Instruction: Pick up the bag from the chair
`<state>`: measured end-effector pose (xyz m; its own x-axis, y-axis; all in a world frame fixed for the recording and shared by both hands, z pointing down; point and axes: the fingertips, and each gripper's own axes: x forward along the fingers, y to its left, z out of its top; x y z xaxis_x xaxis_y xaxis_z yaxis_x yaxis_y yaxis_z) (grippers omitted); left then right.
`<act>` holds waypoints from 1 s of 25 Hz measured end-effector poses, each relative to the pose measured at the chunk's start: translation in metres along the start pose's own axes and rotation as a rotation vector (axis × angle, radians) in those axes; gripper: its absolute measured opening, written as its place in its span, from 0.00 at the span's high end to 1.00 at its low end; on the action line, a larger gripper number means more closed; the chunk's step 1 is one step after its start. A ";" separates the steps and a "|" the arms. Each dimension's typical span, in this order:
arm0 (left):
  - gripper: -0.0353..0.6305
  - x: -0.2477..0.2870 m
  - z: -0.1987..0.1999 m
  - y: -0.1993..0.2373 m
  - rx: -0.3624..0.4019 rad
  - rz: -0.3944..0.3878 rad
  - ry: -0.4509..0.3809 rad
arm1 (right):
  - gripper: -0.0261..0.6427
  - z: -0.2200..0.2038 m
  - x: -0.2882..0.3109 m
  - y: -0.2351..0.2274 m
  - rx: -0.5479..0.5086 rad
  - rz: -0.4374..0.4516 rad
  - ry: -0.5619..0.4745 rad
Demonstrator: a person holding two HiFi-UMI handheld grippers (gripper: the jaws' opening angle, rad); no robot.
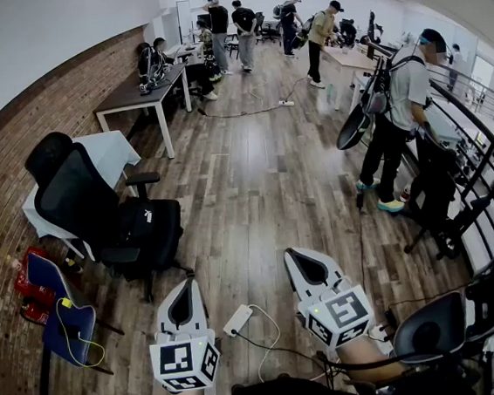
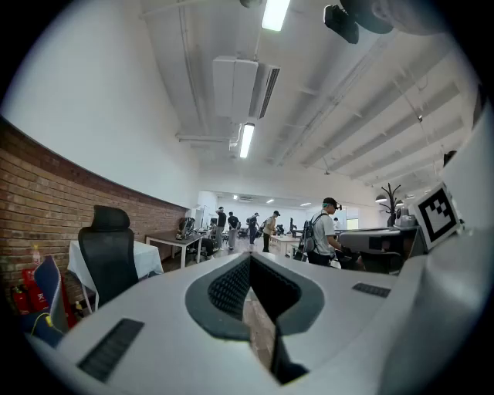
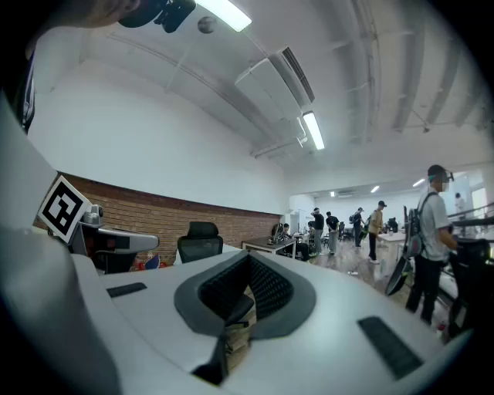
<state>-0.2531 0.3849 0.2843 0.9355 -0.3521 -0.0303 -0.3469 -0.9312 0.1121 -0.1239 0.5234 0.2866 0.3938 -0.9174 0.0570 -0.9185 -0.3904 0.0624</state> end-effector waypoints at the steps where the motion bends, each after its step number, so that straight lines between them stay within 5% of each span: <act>1: 0.93 0.000 0.000 0.000 0.000 0.002 -0.001 | 0.95 0.001 0.000 0.001 -0.004 0.002 0.000; 25: 0.93 -0.025 -0.015 0.062 -0.040 0.004 0.004 | 0.95 -0.003 0.019 0.055 -0.037 -0.009 0.023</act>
<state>-0.2976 0.3370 0.3067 0.9344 -0.3553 -0.0262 -0.3475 -0.9253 0.1519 -0.1665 0.4845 0.2940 0.4034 -0.9116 0.0795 -0.9131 -0.3954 0.0993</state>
